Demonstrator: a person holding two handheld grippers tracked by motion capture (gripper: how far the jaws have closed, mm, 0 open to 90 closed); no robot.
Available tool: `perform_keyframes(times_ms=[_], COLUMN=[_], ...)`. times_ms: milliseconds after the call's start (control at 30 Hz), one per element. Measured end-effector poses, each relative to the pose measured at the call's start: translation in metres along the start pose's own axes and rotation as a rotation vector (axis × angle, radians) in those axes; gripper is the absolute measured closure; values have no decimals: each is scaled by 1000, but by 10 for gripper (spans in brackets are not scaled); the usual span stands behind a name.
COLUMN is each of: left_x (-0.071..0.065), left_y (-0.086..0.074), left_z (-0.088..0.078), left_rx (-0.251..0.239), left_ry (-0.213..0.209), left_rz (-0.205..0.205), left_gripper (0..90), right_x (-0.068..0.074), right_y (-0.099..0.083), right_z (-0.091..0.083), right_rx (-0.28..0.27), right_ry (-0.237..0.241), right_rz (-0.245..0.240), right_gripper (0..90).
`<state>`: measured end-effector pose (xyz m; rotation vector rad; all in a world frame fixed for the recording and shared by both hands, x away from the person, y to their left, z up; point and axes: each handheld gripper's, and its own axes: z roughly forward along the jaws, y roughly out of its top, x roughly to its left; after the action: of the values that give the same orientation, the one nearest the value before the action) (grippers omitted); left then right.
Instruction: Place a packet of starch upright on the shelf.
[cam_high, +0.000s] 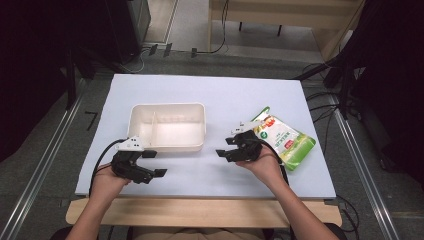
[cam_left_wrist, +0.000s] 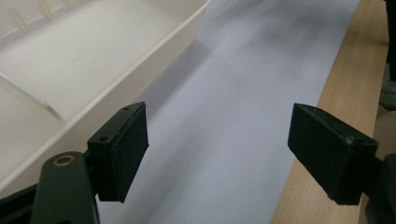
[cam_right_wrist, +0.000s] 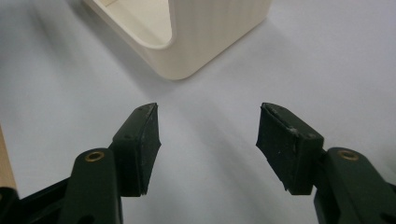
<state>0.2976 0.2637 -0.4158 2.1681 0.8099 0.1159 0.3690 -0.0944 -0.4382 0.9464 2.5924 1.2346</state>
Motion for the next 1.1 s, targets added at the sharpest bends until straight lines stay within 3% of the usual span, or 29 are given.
perform_keyframes(times_ms=[233,567,767,900,1100], left_x=[0,0,1,1,1], left_y=[0,0,0,0,0], left_z=[0,-1,-2,-2,-2], left_rx=[0,0,0,-4,-4], left_ry=[-2,-8,-3,-3,0], left_rz=[-2,0,-4,-7,-9], left_gripper=[210,214,214,213,213], right_x=[-1,-5,-8,-14,-25], right_y=[0,2,6,9,11], right_z=[-1,-5,-17,-28,-47], right_rx=[1,7,5,-7,-32], right_ry=[-11,10,40,20,-9], right_rz=[10,25,59,53,81], right_gripper=[395,444,448,448,456])
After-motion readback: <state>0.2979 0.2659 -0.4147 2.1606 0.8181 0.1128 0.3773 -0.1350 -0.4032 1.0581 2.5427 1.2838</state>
